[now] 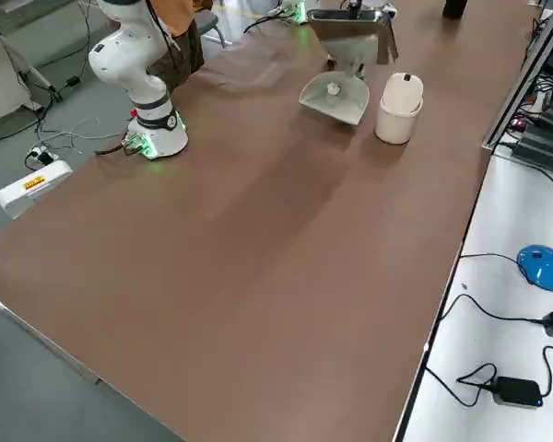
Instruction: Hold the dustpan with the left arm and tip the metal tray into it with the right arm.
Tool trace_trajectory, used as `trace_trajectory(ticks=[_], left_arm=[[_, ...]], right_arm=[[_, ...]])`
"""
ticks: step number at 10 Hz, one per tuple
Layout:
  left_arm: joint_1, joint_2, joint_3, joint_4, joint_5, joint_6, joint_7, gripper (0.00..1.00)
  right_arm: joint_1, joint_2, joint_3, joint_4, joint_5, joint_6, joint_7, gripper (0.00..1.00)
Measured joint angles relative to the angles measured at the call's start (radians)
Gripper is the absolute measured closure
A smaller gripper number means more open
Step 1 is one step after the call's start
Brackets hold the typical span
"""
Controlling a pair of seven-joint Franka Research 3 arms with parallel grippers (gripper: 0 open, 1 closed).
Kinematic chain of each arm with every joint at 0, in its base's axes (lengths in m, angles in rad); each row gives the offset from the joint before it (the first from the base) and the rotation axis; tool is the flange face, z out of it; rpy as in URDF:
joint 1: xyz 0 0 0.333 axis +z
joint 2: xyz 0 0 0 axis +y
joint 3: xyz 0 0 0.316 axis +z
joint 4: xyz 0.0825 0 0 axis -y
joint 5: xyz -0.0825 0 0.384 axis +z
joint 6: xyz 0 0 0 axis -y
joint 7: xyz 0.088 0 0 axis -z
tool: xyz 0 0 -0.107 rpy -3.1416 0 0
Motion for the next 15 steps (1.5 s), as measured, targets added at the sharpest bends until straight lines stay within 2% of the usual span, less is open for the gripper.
trace_trajectory(ticks=[2, 4, 7, 11, 13, 15], left_arm=[[0.009, -0.040, 0.000, -0.021, 0.000, -0.025, 0.001, 0.67], [0.048, -0.082, -0.022, -0.062, 0.000, -0.027, 0.028, 0.67], [0.217, -0.128, -0.142, -0.139, 0.000, -0.033, 0.079, 0.67], [0.508, -0.200, -0.320, -0.243, 0.000, -0.056, 0.153, 0.67], [0.581, -0.219, -0.353, -0.253, 0.000, -0.077, 0.193, 0.67], [0.604, -0.225, -0.354, -0.249, 0.006, -0.078, 0.208, 0.67]], right_arm=[[-0.008, -0.048, -0.137, -0.002, 0.189, 0.010, -0.057, 0.96], [-0.018, -0.087, -0.280, -0.037, 0.361, 0.011, -0.121, 0.96], [-0.033, -0.144, -0.479, -0.178, 0.541, 0.028, -0.267, 0.96], [-0.059, -0.169, -0.657, -0.442, 0.641, 0.172, -0.504, 0.96], [-0.067, -0.172, -0.709, -0.569, 0.650, 0.284, -0.633, 0.96], [-0.069, -0.172, -0.741, -0.708, 0.688, 0.447, -0.794, 0.96]])
